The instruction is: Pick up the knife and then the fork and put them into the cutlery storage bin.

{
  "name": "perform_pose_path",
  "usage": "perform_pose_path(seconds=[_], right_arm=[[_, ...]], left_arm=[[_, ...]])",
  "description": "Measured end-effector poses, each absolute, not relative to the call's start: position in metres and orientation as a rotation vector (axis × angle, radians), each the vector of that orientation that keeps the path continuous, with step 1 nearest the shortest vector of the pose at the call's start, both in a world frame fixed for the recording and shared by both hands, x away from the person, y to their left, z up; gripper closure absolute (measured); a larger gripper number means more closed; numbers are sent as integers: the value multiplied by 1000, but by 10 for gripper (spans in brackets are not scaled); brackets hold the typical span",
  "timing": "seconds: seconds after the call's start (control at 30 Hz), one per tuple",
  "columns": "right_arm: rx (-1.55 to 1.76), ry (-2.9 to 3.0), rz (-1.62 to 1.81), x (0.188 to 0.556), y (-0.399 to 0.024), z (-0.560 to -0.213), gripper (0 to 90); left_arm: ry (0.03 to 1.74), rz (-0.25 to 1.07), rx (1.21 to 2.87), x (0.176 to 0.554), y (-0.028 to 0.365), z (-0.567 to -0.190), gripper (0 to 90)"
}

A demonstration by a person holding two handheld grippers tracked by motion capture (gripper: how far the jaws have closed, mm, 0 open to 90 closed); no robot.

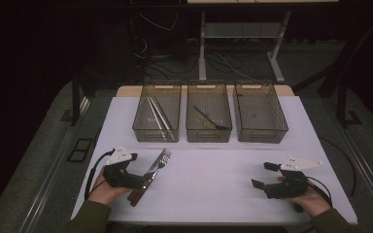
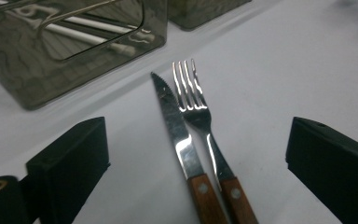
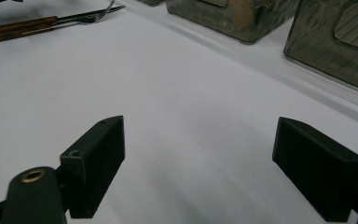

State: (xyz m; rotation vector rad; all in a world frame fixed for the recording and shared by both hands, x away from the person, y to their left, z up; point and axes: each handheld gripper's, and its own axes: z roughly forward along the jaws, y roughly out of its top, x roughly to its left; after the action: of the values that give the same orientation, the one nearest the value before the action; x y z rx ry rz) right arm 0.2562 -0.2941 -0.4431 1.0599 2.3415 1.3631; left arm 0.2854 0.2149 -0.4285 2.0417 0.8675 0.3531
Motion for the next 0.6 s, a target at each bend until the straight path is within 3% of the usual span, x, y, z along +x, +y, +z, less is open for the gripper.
perform_pose_path(seconds=[0.23, 0.53, 0.6], right_arm=[[1054, 2346, 1362, 256, -293, -443, 167], [1056, 2348, 1361, 257, -293, -443, 167], [1056, 2347, 1360, 257, -293, -443, 167]], left_arm=[[926, 380, 2071, 290, 218, -431, 307], [922, 379, 2133, 307, 213, -437, 779], [919, 378, 2133, 310, 211, -437, 848]])
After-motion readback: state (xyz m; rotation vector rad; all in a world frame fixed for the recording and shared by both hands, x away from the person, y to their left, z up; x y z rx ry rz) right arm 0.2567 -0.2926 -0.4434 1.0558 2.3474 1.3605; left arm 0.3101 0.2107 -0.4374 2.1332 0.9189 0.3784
